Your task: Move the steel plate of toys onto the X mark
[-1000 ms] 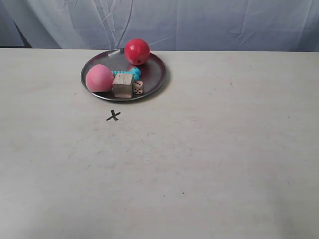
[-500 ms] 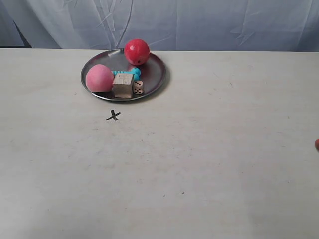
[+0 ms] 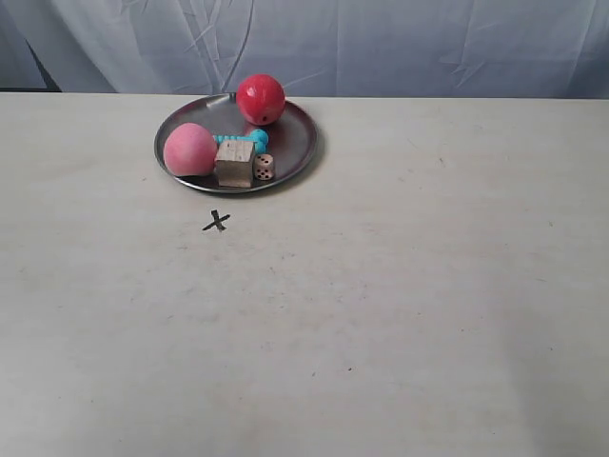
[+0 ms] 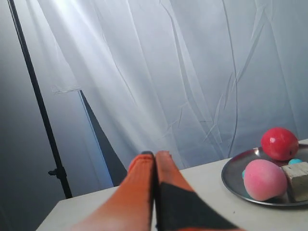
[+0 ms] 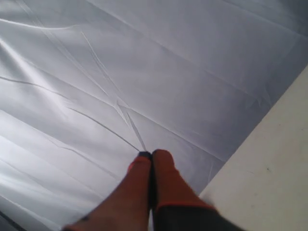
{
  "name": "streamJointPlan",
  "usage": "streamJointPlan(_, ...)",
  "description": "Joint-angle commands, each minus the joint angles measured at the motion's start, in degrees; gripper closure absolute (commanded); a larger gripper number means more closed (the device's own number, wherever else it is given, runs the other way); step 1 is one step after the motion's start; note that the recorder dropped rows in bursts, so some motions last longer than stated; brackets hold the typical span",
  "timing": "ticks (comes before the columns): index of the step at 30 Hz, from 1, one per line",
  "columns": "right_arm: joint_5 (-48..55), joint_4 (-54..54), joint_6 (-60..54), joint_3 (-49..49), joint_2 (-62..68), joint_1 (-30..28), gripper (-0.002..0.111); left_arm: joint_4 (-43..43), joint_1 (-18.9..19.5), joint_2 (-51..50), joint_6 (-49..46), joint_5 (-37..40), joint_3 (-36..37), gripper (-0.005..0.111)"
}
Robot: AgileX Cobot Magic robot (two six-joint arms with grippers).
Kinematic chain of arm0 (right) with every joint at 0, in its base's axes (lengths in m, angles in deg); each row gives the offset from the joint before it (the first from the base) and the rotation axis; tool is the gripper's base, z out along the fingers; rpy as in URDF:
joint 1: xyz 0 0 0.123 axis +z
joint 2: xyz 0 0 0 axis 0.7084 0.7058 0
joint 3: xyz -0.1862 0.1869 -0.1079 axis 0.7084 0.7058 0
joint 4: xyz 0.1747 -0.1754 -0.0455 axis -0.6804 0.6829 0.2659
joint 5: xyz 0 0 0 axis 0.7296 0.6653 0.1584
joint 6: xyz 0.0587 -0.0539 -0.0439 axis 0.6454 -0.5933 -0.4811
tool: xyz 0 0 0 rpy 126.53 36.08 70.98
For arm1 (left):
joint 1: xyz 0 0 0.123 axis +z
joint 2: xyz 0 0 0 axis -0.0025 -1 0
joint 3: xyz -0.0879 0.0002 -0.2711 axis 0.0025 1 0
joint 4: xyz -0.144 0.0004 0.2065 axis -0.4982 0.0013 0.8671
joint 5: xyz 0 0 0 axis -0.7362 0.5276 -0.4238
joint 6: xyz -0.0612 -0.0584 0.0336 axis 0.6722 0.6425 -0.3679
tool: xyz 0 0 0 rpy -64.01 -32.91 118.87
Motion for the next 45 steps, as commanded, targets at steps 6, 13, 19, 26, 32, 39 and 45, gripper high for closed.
streamJointPlan(6, 3.0, 0.6, -0.6, 0.2, -0.3, -0.1, 0.108, 0.0, 0.0, 0.3, 0.3, -1.3, 0.2, 0.107)
streamJointPlan(13, 3.2, 0.6, -0.7, 0.2, -0.3, 1.8, 0.108, 0.0, 0.0, 0.3, 0.3, -1.3, 0.2, 0.107)
streamJointPlan(19, 4.8, 0.6, -0.7, 0.2, -0.3, 2.6, 0.108, 2.1, 0.0, 0.3, 0.3, -1.2, 0.2, 0.107)
streamJointPlan(26, 5.6, 0.6, -0.7, 0.2, -0.3, 2.6, 0.108, 2.3, 0.0, 0.3, 0.4, -5.4, 0.2, 0.107)
streamJointPlan(32, 5.6, 5.0, -1.3, 0.2, -0.3, 2.6, 0.108, 2.3, 0.0, 0.3, 0.4, -5.9, 0.2, 0.107)
streamJointPlan(39, -1.5, 10.4, -1.6, -0.1, -0.3, 3.4, 0.108, -1.2, 0.0, 0.3, 14.9, -41.2, 0.2, 0.107)
streamJointPlan(45, -2.4, 10.6, -1.3, -3.8, -0.3, 5.4, 0.108, -28.7, 0.0, -0.2, 12.7, -38.4, -11.0, 0.107)
